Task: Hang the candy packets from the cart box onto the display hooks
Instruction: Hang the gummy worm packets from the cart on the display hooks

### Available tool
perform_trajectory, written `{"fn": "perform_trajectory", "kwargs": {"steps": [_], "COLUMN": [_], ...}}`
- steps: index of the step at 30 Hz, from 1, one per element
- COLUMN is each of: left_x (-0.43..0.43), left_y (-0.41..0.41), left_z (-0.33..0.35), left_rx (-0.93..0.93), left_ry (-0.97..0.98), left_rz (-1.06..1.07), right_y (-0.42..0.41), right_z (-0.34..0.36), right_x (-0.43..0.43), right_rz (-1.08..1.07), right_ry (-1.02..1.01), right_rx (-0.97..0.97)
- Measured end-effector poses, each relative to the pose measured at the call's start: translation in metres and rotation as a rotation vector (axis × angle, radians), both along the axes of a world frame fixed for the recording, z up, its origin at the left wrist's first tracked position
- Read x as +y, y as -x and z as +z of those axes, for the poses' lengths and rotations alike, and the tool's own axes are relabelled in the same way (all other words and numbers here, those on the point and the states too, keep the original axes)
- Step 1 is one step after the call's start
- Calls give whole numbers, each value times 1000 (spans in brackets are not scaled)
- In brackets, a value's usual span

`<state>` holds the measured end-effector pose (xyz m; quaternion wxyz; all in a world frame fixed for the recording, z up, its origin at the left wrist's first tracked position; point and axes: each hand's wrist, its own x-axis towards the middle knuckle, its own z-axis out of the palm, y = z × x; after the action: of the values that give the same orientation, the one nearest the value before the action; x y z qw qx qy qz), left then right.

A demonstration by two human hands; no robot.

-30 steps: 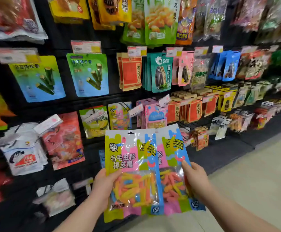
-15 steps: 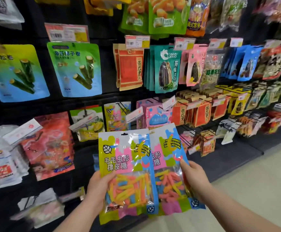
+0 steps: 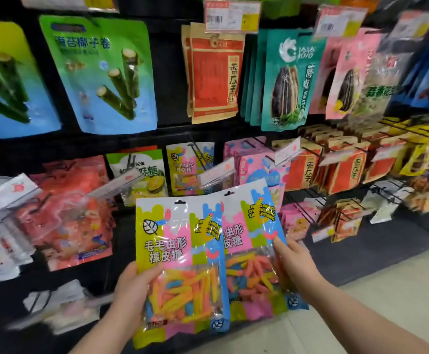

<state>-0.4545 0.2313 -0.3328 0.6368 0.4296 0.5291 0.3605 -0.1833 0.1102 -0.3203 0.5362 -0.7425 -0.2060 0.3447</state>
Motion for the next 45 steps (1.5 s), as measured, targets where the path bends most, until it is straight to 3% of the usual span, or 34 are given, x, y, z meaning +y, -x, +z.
{"fn": "perform_trajectory", "kwargs": {"steps": [18, 30, 45], "left_x": [-25, -24, -18], "left_y": [-30, -36, -32], "left_z": [-13, -23, -30], "left_rx": [-29, -43, -38], "left_ry": [11, 35, 79], "left_rz": [248, 305, 270], "right_y": [-36, -32, -35], "right_z": [-13, -20, -37], "right_x": [55, 84, 83], "right_rz": [267, 251, 192], "right_ry": [-48, -44, -7], "right_rx": [76, 136, 69]}}
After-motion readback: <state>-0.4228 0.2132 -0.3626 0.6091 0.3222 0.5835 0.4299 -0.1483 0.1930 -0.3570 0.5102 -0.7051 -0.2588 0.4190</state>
